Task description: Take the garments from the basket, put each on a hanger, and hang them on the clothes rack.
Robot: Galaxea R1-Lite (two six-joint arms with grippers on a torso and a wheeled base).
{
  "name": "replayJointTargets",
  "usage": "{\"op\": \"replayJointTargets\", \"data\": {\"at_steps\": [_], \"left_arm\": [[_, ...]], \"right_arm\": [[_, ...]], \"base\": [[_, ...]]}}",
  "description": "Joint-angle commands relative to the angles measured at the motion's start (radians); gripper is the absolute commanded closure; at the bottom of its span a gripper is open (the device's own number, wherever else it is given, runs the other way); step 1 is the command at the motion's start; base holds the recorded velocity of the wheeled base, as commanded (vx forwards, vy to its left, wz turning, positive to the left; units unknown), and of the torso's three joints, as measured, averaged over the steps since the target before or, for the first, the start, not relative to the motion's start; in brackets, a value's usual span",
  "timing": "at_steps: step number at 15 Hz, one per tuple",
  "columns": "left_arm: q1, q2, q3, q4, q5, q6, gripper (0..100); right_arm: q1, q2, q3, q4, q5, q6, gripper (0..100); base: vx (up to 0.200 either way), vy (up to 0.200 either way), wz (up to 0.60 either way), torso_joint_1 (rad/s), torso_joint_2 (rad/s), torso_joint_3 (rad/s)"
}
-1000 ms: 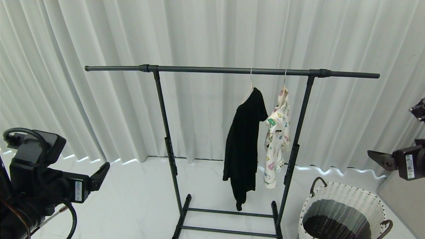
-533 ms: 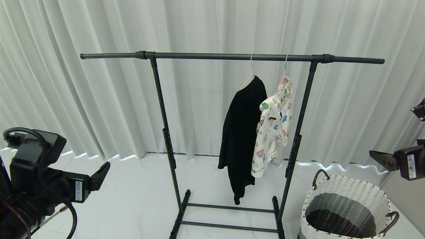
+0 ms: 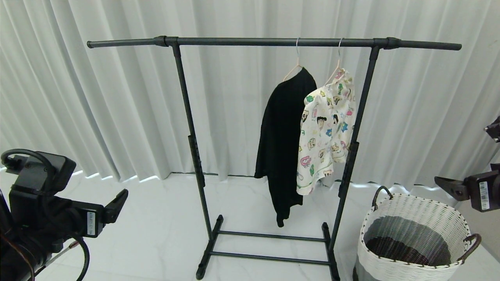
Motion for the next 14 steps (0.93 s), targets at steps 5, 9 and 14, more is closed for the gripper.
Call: {"op": "replayJointTargets", "data": {"at_steps": [5, 9, 14], "left_arm": [[0.051, -0.014, 0.015, 0.000, 0.000, -0.003, 0], [0.124, -0.120, 0.121, 0.000, 0.001, -0.011, 0], [0.229, -0.566, 0.284, 0.057, 0.001, -0.031, 0]], "right_arm": [[-0.016, -0.011, 0.008, 0.000, -0.001, 0.000, 0], [-0.137, -0.121, 0.149, -0.015, -0.003, -0.046, 0], [-0.401, -0.529, 0.468, -0.184, -0.017, -0.062, 0]], "base": [[0.000, 0.000, 0.00, -0.164, 0.46, 0.298], [0.000, 0.000, 0.00, -0.108, 0.36, 0.250], [0.000, 0.000, 0.00, -0.009, 0.04, 0.026]]}}
